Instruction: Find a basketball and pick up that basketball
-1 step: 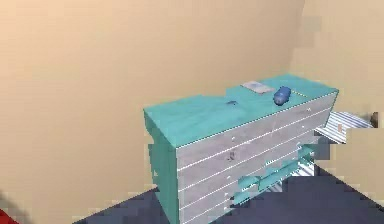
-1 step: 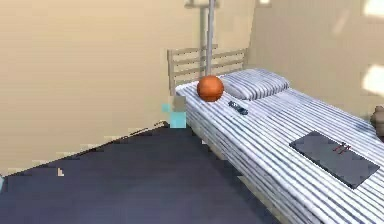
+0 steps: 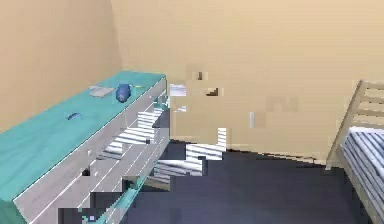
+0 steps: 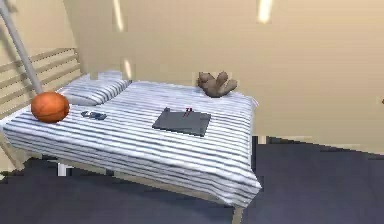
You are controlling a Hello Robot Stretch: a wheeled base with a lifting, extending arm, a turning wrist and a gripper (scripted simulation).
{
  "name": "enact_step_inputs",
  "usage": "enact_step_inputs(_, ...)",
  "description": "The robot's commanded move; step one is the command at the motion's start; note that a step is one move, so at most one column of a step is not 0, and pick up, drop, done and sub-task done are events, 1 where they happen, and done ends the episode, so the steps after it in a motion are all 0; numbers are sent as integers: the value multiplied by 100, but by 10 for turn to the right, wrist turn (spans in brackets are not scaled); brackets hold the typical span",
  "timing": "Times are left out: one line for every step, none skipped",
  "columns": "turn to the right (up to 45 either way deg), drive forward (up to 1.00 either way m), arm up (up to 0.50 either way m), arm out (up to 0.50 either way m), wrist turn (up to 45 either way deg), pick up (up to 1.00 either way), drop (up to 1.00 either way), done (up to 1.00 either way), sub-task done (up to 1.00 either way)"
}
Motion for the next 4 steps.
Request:
enact_step_inputs(210,0,0,0,0,0,0,0,0)
enact_step_inputs(0,100,0,0,0,0,0,0,0)
enact_step_inputs(270,0,0,0,0,0,0,0,0)
enact_step_inputs(0,5,0,0,0,0,0,0,0)
